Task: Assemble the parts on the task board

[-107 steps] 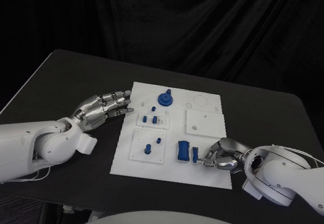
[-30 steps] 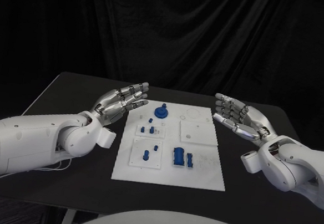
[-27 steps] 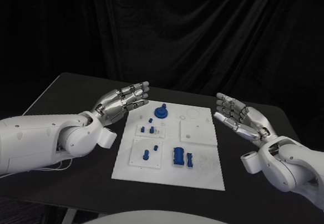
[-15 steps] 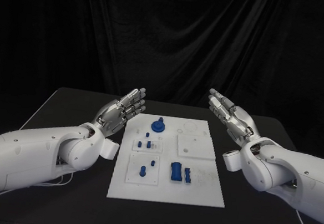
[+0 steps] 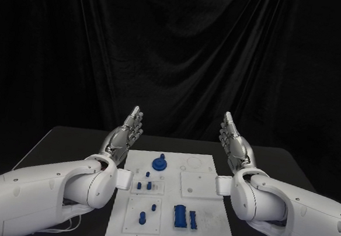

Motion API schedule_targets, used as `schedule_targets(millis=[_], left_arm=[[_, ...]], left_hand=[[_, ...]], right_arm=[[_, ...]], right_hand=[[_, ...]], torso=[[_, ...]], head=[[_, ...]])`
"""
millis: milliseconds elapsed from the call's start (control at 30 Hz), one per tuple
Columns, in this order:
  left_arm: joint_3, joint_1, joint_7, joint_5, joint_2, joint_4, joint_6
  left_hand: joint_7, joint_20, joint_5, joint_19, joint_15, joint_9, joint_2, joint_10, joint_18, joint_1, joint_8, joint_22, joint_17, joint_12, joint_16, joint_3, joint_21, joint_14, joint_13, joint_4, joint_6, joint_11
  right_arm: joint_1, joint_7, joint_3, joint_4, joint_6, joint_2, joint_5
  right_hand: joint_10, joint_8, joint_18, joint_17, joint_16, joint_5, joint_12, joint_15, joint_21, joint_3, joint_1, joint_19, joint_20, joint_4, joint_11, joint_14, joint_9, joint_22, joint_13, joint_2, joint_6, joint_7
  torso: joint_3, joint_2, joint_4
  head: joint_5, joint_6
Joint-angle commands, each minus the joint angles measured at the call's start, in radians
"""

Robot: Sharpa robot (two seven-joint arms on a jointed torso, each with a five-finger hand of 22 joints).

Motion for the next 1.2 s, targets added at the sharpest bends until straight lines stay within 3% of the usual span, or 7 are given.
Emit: schedule_targets(millis=[33,333,367,733,833,867,1200], left_arm=[[0.013,-0.003,-0.039,0.0,0.007,0.013,-0.201],[0.028,-0.004,-0.05,0.0,0.012,0.023,-0.258],[0.028,-0.004,-0.05,0.0,0.012,0.023,-0.258],[0.028,-0.004,-0.05,0.0,0.012,0.023,-0.258],[0.028,-0.004,-0.05,0.0,0.012,0.023,-0.258],[0.028,-0.004,-0.05,0.0,0.012,0.023,-0.258],[0.028,-0.004,-0.05,0.0,0.012,0.023,-0.258]], left_hand=[[-0.003,-0.078,-0.05,0.0,-0.035,-0.001,-0.004,-0.002,-0.021,-0.133,-0.005,-0.003,-0.001,-0.052,-0.007,-0.018,-0.007,0.0,-0.001,-0.022,-0.036,-0.01],[-0.003,-0.078,-0.083,0.0,-0.035,-0.001,-0.004,-0.002,-0.021,-0.22,-0.005,-0.003,-0.001,-0.052,-0.007,-0.018,-0.007,0.0,-0.001,-0.022,-0.114,-0.01],[-0.003,-0.078,-0.153,0.0,-0.035,-0.001,-0.004,-0.002,-0.021,-0.225,-0.005,-0.003,-0.001,-0.052,-0.007,-0.018,-0.007,0.0,-0.001,-0.022,-0.114,-0.01],[-0.003,-0.078,-0.153,0.0,-0.035,-0.001,-0.004,-0.002,-0.021,-0.292,-0.005,-0.003,-0.001,-0.052,-0.007,-0.018,-0.007,0.0,-0.001,-0.022,-0.114,-0.01],[-0.003,-0.078,-0.153,0.0,-0.035,-0.001,-0.004,-0.002,-0.021,-0.326,-0.005,-0.003,-0.001,-0.052,-0.007,-0.018,-0.007,0.0,-0.001,-0.022,-0.114,-0.01],[-0.003,-0.078,-0.153,0.0,-0.035,-0.001,-0.004,-0.002,-0.021,-0.406,-0.005,-0.003,-0.001,-0.052,-0.007,-0.018,-0.007,0.0,-0.001,-0.022,-0.114,-0.01],[-0.003,-0.078,-0.153,0.0,-0.035,-0.001,-0.004,-0.002,-0.021,-0.406,-0.005,-0.003,-0.001,-0.052,-0.007,-0.018,-0.007,0.0,-0.001,-0.022,-0.114,-0.01]], right_arm=[[-0.002,0.01,0.002,-0.001,-0.066,0.0,0.047],[-0.002,0.01,0.002,-0.001,-0.066,0.0,0.047],[-0.002,0.01,0.002,-0.001,-0.066,0.0,0.047],[-0.002,0.01,0.002,-0.001,-0.066,0.0,0.047],[-0.002,0.01,0.002,-0.001,-0.066,0.0,0.047],[-0.002,0.01,0.002,-0.001,-0.066,0.0,0.047],[-0.002,0.01,0.002,-0.001,-0.066,0.0,0.047]], right_hand=[[0.0,-0.012,-0.007,-0.003,-0.084,-0.075,-0.039,-0.072,-0.006,0.003,-0.131,-0.001,-0.088,-0.065,-0.021,0.0,-0.002,-0.042,-0.007,0.0,-0.026,-0.001],[0.0,-0.012,-0.007,-0.003,-0.084,-0.075,-0.12,-0.072,-0.006,0.003,-0.216,-0.001,-0.088,-0.065,-0.021,0.0,-0.002,-0.042,-0.007,0.0,-0.026,-0.001],[0.0,-0.012,-0.007,-0.003,-0.084,-0.075,-0.12,-0.072,-0.006,0.003,-0.222,-0.001,-0.088,-0.065,-0.021,0.0,-0.002,-0.042,-0.007,0.0,-0.026,-0.001],[0.0,-0.012,-0.007,-0.003,-0.084,-0.075,-0.12,-0.072,-0.006,0.003,-0.284,-0.001,-0.088,-0.065,-0.021,0.0,-0.002,-0.042,-0.007,0.0,-0.026,-0.001],[0.0,-0.012,-0.007,-0.003,-0.084,-0.075,-0.12,-0.072,-0.006,0.003,-0.4,-0.001,-0.088,-0.065,-0.021,0.0,-0.002,-0.042,-0.007,0.0,-0.026,-0.001],[0.0,-0.012,-0.007,-0.003,-0.084,-0.075,-0.12,-0.072,-0.006,0.003,-0.4,-0.001,-0.088,-0.065,-0.021,0.0,-0.002,-0.042,-0.007,0.0,-0.026,-0.001],[0.0,-0.012,-0.007,-0.003,-0.084,-0.075,-0.12,-0.072,-0.006,0.003,-0.4,-0.001,-0.088,-0.065,-0.021,0.0,-0.002,-0.042,-0.007,0.0,-0.026,-0.001]], torso=[[0.0045,0.004,-0.0016],[0.0045,0.004,-0.0016],[0.0045,0.004,-0.0016],[0.0045,0.004,-0.0016],[0.0045,0.004,-0.0016],[0.0045,0.004,-0.0016],[0.0045,0.004,-0.0016]], head=[[-0.001,0.01],[-0.001,0.01],[-0.001,0.01],[-0.001,0.01],[-0.001,0.01],[-0.001,0.01],[-0.001,0.01]])
